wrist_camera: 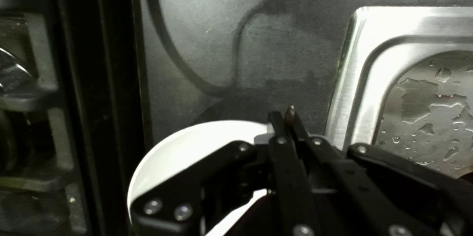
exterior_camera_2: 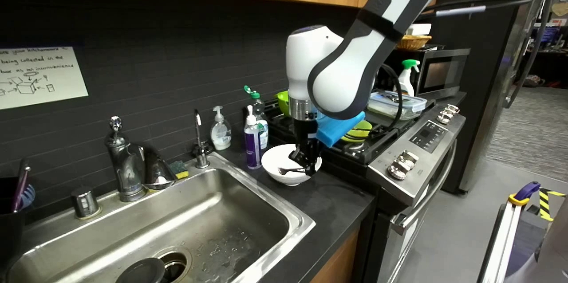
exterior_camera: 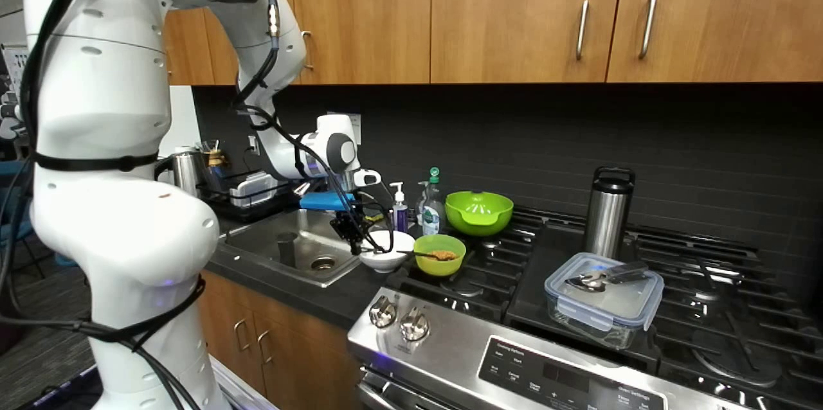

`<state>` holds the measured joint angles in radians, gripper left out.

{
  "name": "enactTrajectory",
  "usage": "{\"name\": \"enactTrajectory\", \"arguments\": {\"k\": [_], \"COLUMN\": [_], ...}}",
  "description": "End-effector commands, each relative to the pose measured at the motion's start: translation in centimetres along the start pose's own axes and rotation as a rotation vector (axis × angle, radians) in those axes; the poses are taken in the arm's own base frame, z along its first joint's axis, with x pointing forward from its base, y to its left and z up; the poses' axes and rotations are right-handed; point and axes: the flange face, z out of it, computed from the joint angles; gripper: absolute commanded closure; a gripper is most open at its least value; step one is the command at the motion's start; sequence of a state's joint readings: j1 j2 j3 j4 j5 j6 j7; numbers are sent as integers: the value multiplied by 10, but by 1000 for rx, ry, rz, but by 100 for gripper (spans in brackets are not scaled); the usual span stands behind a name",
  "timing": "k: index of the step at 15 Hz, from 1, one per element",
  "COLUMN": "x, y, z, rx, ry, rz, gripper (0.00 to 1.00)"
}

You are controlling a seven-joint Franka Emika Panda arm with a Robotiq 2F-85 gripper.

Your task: Lift the folk from the white bowl and place it in the bigger green bowl

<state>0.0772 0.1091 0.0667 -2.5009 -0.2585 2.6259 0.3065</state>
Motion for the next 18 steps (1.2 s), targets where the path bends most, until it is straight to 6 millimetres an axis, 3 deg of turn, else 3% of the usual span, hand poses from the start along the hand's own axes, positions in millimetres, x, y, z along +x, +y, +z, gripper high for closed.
{"name": "enactTrajectory", "arguments": {"k": [1, 18], "x": [1, -3], "y": [7, 26], "z": [-16, -74], "rx": [-11, -40], "ry": [5, 48], "rz": [4, 37], "gripper": [99, 99]}}
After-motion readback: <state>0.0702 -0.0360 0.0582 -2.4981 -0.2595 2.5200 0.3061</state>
